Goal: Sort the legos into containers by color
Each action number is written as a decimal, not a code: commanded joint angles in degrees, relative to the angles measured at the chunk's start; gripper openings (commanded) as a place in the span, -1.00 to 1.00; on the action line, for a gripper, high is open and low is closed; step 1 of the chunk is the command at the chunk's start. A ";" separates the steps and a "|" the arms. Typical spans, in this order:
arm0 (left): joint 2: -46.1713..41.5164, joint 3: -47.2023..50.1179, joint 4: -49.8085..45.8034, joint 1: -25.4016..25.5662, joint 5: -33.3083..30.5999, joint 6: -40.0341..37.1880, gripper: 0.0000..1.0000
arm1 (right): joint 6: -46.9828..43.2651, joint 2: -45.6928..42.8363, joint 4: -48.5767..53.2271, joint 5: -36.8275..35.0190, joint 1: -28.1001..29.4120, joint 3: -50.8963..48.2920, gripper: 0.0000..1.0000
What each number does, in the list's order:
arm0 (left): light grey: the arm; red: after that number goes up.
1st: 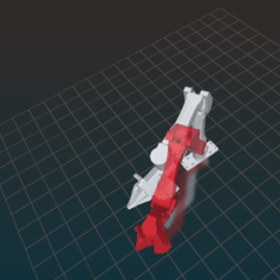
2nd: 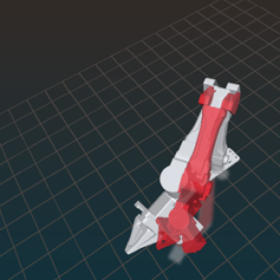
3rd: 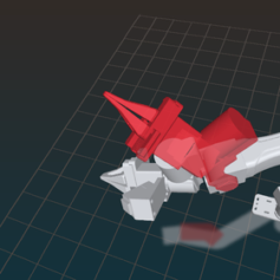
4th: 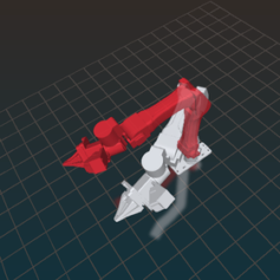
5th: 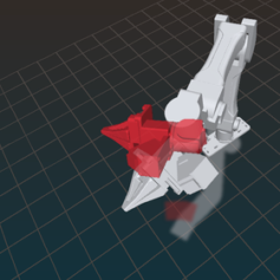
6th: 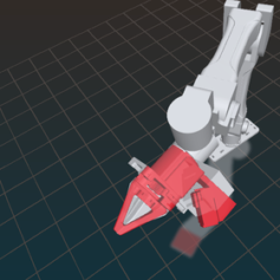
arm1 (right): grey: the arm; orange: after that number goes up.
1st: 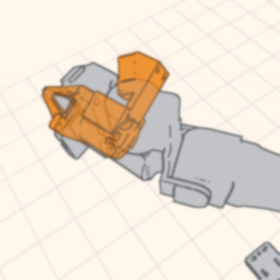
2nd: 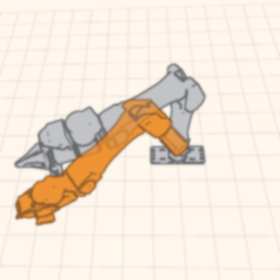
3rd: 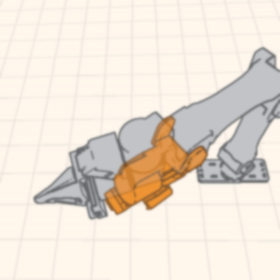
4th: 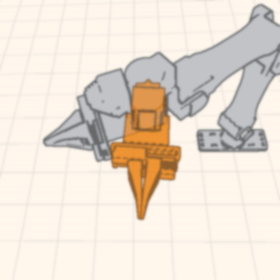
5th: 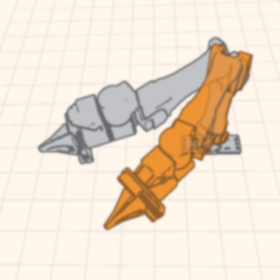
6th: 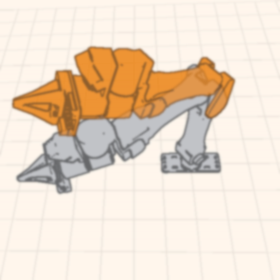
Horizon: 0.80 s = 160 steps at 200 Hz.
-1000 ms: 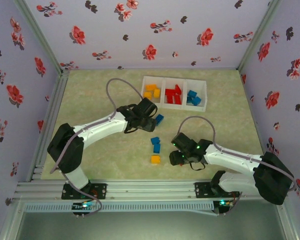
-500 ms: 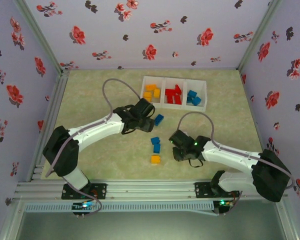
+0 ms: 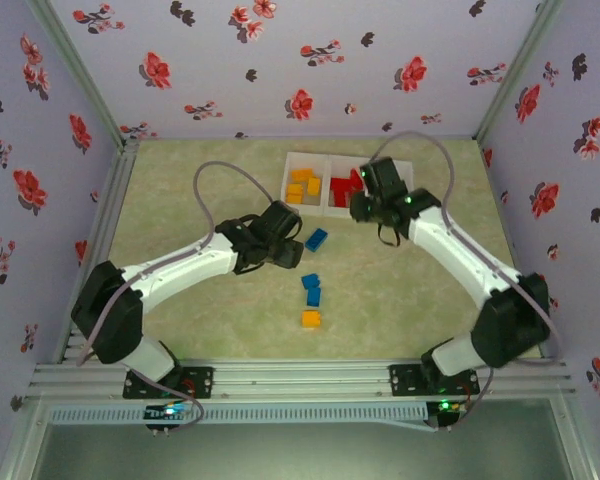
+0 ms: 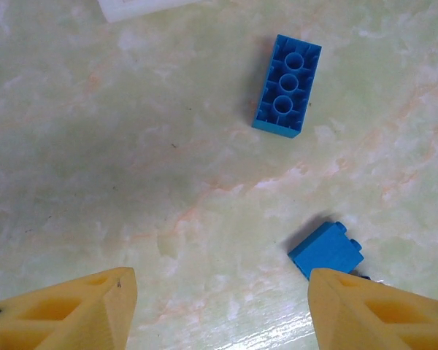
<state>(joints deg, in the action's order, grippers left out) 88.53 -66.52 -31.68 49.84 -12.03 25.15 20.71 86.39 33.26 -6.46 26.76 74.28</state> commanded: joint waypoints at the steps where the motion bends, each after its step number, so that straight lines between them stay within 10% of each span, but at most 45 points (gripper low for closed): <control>1: -2.46 1.54 -0.06 -0.34 -1.20 1.58 0.28 | -3.91 8.36 -0.98 3.31 -2.73 7.66 -0.56; 55: -5.46 4.66 0.57 0.12 -0.71 4.74 0.28 | -3.93 28.30 1.97 5.17 -5.39 28.54 -0.38; 85: -6.61 5.59 0.06 0.42 -1.09 5.50 0.28 | -3.62 34.62 6.17 6.30 -5.75 36.86 0.29; 160: -8.26 7.10 -0.69 1.54 -1.63 9.70 0.29 | -3.39 23.29 0.20 7.07 -5.59 22.40 0.44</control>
<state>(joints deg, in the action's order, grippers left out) 82.52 -60.62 -31.75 50.39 -12.08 31.35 17.54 116.05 35.42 -0.40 21.34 101.23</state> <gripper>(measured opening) 0.642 0.715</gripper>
